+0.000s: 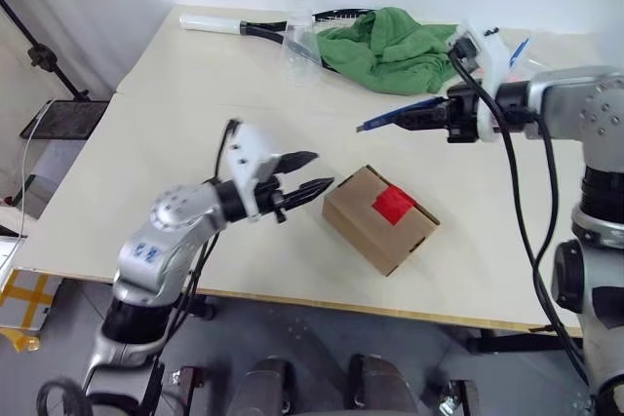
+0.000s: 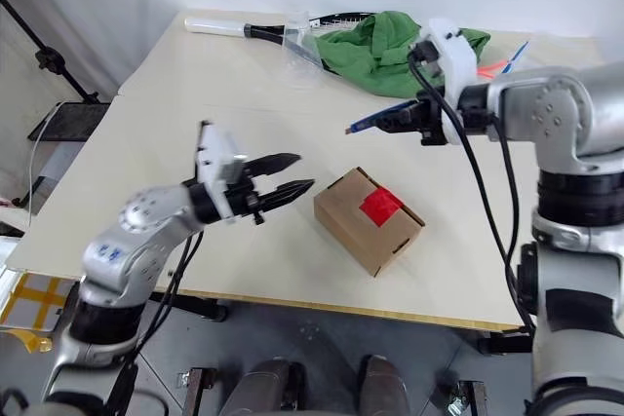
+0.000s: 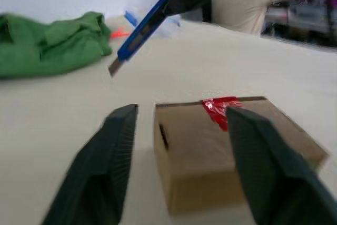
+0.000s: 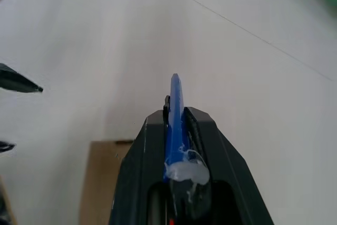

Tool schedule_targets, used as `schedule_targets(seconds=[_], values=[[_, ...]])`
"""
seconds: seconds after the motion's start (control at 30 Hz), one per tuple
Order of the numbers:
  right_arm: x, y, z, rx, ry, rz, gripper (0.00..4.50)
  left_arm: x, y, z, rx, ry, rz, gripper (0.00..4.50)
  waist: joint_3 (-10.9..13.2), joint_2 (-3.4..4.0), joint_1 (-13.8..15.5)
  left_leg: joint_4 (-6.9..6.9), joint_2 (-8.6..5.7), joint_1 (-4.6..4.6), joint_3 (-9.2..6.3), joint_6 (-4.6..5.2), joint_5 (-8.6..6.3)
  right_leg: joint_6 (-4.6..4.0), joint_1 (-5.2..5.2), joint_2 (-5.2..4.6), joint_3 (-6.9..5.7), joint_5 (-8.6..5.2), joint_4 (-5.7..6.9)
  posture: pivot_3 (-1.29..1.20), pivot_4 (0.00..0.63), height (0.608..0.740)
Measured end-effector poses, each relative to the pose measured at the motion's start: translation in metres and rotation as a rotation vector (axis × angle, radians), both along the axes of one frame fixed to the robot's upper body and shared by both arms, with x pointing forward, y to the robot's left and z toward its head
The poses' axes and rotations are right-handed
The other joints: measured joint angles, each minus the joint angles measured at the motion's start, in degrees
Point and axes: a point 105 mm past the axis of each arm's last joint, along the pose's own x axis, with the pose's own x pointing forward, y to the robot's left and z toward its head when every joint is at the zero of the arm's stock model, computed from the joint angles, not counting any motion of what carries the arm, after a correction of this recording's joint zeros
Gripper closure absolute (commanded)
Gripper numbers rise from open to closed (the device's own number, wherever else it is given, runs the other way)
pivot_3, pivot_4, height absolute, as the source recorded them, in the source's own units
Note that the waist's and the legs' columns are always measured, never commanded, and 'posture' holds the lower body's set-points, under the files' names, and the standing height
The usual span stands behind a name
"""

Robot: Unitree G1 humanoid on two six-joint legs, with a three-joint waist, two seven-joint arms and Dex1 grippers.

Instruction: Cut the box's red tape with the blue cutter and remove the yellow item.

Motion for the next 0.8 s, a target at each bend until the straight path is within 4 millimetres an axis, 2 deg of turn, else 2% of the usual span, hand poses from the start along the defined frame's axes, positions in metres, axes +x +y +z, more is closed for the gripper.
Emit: schedule_targets(seconds=[0.17,0.3,0.53,0.8], values=[[-0.010,-0.005,-0.003,-0.018,-0.009,-0.023,4.37,0.015,-0.018,-0.015,0.092,0.048,-0.042,4.48,0.01,0.00,-0.53,0.00,0.15,-0.01,0.07,-0.01,0.00,0.00,-0.07,0.05,-0.09,0.00,0.01,0.00,0.150,0.740],[-0.017,-0.005,-0.003,-0.027,-0.030,-0.033,4.37,0.020,-0.032,-0.017,0.196,0.064,-0.078,4.50,0.00,0.00,-0.38,0.05,0.12,-0.03,0.05,-0.01,0.00,0.00,-0.05,0.03,-0.08,0.00,0.01,0.00,0.150,0.740],[-0.022,0.001,-0.013,-0.042,-0.027,-0.014,4.37,0.021,-0.039,-0.028,0.286,0.186,-0.127,4.50,0.00,0.00,-0.37,0.05,0.10,-0.05,0.01,-0.01,0.00,0.00,-0.06,0.03,-0.09,0.00,0.01,0.00,0.150,0.740],[-0.024,0.007,-0.040,-0.093,0.046,0.014,4.37,0.018,-0.038,-0.037,0.322,0.243,-0.146,4.50,0.00,0.00,-0.40,0.05,0.11,-0.04,0.00,-0.01,0.00,0.00,-0.05,0.03,-0.08,0.00,0.02,0.00,0.150,0.740]])
